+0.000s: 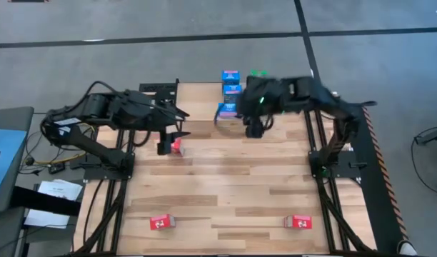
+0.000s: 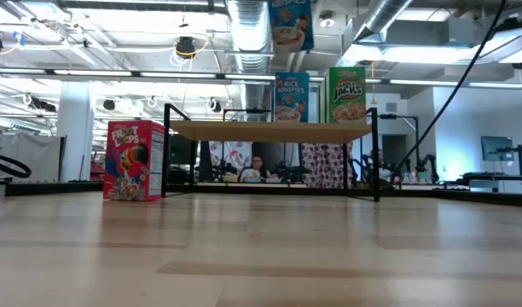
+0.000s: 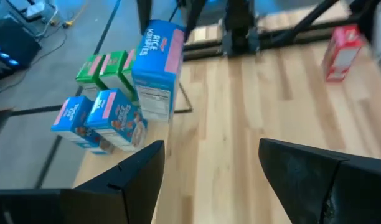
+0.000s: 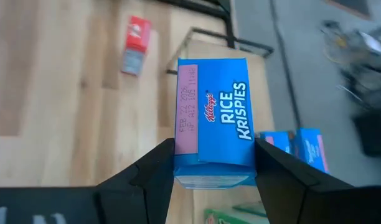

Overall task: Stack cereal on shelf
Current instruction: Put the blue cereal box on the shelf aligned with the other blue cereal box

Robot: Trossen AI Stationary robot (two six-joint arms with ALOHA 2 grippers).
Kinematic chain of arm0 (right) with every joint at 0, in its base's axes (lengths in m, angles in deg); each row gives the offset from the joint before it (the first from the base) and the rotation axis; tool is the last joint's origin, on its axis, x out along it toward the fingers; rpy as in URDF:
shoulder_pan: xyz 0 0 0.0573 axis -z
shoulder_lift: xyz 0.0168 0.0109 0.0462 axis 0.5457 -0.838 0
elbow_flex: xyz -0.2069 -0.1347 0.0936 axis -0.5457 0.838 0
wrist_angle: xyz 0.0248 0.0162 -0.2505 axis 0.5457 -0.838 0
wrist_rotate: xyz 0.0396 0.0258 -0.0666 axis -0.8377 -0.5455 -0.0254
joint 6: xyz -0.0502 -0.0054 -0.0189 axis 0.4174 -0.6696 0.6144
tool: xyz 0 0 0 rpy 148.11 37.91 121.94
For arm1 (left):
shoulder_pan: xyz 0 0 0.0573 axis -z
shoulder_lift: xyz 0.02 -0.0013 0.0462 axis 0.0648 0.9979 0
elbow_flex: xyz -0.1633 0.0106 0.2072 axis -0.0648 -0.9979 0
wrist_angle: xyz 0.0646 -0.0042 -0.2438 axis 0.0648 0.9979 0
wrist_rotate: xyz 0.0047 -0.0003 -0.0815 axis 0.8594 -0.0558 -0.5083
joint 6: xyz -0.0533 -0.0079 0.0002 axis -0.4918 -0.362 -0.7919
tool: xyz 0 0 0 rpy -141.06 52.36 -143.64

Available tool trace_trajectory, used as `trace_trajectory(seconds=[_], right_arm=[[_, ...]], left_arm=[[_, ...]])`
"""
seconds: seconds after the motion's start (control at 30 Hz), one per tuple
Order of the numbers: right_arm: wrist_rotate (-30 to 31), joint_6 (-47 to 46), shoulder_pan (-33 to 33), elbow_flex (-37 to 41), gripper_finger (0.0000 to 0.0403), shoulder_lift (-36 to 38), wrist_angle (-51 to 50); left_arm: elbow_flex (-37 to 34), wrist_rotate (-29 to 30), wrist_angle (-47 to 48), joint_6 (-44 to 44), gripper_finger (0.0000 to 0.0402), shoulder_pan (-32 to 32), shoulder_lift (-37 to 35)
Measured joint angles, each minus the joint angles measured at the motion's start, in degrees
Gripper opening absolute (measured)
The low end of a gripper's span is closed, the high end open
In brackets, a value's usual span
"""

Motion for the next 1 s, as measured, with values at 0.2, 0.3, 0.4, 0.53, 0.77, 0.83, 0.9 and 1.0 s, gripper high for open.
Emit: trace_trajectory(seconds=[0.2, 0.3, 0.4, 0.53, 0.77, 0.83, 0.9, 1.0], right_arm=[[-16.0, 4.1, 9.7, 0.0, 0.0215, 4.2, 3.2], [-21.9, 4.9, 14.6, 0.6, 0.0215, 5.1, 3.6], [-29.0, 6.8, 17.9, 1.6, 0.0215, 4.9, 4.6], [-34.2, 7.8, 20.5, 1.5, 0.0215, 3.5, 3.6], [-37.0, 7.7, 21.3, 1.6, 0.0215, 1.2, -1.5], [-37.0, 7.6, 21.2, 1.6, 0.0215, 1.3, -2.5], [-37.0, 6.6, 20.4, 1.6, 0.0215, 1.3, -3.2], [-37.0, 5.9, 19.7, 1.6, 0.0215, 1.4, -3.1]], left_arm=[[-1.0, -2.3, 0.8, -4.2, 0.0249, 0.1, -2.9], [-1.5, -2.2, 1.3, -5.2, 0.0249, 0.2, -3.7], [-1.6, -2.3, 1.7, -5.6, 0.0249, 0.2, -4.0], [-1.7, -2.2, 2.4, -5.8, 0.0249, 0.2, -4.3], [-1.7, -2.1, 3.6, -5.8, 0.0249, 0.2, -4.2], [-1.7, -2.1, 3.7, -5.8, 0.0249, 0.2, -4.2], [-1.7, -2.1, 3.7, -5.8, 0.0249, 0.2, -4.2], [-1.7, -2.0, 3.6, -5.8, 0.0249, 0.2, -4.2]])
